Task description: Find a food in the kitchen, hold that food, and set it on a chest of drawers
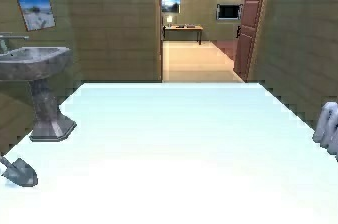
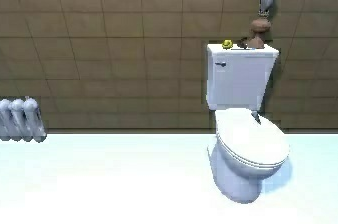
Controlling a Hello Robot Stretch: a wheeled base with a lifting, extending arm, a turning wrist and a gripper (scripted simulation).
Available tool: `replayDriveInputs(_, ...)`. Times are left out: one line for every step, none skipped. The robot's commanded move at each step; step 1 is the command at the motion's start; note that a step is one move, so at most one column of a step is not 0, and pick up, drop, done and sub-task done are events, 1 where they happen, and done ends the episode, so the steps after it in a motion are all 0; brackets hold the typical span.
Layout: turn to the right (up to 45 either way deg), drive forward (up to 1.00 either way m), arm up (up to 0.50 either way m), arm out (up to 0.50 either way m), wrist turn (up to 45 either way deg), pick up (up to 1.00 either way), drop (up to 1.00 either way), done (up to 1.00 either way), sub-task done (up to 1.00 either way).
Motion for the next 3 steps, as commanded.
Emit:
replayDriveInputs(6.0,0.00,0.00,0.00,0.0,0.00,0.00,0.00,0.00)
replayDriveInputs(0.0,1.00,0.00,0.00,0.0,0.00,0.00,0.00,0.00)
replayDriveInputs(0.0,1.00,0.00,0.00,0.0,0.00,0.00,0.00,0.00)
